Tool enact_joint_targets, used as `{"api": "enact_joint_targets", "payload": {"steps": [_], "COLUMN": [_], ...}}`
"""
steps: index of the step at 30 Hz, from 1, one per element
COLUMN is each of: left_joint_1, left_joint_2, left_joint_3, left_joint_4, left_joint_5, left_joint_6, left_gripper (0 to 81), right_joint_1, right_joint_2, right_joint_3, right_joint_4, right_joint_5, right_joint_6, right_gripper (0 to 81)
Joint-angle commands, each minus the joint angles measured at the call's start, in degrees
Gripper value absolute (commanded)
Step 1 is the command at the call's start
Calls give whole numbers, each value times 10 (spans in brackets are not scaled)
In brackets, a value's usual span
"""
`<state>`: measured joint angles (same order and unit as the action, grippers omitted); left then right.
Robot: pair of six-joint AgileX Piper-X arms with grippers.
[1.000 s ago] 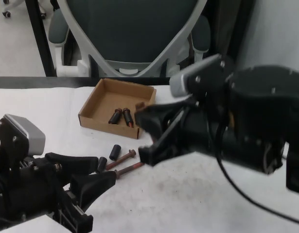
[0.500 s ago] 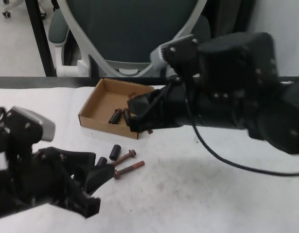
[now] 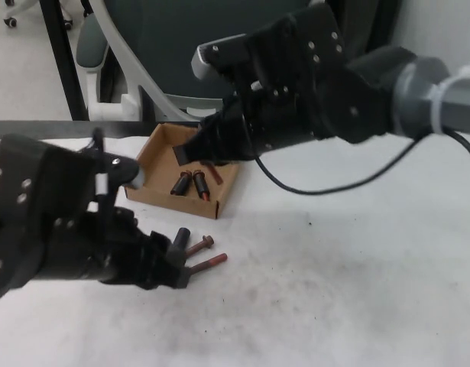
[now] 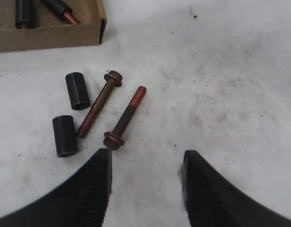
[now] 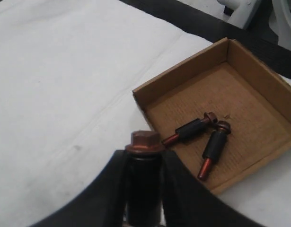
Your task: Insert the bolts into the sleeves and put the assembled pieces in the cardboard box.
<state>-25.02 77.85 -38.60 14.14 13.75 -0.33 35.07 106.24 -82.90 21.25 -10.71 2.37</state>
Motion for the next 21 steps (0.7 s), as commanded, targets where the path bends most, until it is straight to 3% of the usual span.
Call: {"api": "enact_joint_targets", "payload": {"steps": [1, 9, 21], "left_joint_1": [-2, -2, -1], "left_joint_2": [30, 142, 258], "left_joint_3": [-42, -147, -213], "left_joint_4": [31, 151, 168], "left_joint_5": [-27, -86, -138], "left_joint_6": [14, 48, 85], "left_gripper": [447, 447, 447], "right_joint_1": [-10, -31, -50], "right_joint_2": [18, 68, 146], "right_joint_3": [-40, -121, -230], "right_joint_4": [26, 76, 152], "right_joint_5": [-10, -12, -25], "right_joint_6": [-15, -15, -28], "right_gripper": [3, 3, 3]}}
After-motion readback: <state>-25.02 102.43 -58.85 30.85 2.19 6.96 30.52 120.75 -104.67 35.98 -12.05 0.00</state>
